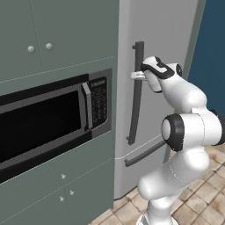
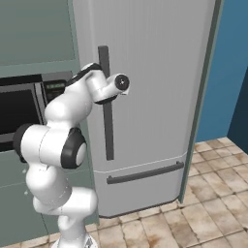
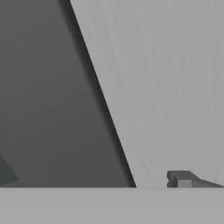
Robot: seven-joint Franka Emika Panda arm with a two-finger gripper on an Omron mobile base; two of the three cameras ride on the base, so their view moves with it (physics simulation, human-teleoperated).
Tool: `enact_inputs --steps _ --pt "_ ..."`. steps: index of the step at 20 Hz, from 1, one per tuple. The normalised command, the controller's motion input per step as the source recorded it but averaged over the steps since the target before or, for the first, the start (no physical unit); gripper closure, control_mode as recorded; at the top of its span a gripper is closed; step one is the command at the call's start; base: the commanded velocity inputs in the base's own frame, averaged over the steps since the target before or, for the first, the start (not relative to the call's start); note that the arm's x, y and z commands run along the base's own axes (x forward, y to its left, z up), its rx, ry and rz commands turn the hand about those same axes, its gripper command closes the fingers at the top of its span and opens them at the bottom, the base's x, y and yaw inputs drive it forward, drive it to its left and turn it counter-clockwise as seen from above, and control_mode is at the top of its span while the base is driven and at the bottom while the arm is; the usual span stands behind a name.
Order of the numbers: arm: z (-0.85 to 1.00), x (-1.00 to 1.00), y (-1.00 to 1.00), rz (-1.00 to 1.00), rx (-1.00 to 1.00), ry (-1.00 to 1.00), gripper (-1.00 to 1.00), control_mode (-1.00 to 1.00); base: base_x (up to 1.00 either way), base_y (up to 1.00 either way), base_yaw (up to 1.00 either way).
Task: There is a bowl on the dining counter. Grab a lemon wedge from the fridge and place it in the bowl. Then get the liquor bottle and glass cup from the cabinet and place them next to the bowl.
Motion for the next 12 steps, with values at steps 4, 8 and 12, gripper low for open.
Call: enact_inputs --steps 4,8,12 --pt "0.0 0.08 0.31 0.01 0.0 0.0 1.0 -1.0 0.0 0.0 0.0" --pt "0.0 0.0 0.12 0.0 0.0 0.0 1.0 -1.0 0.0 0.0 0.0" --pt "0.0 -0.09 -0.09 -0.02 0.0 -0.04 1.0 -1.0 0.0 0.0 0.0"
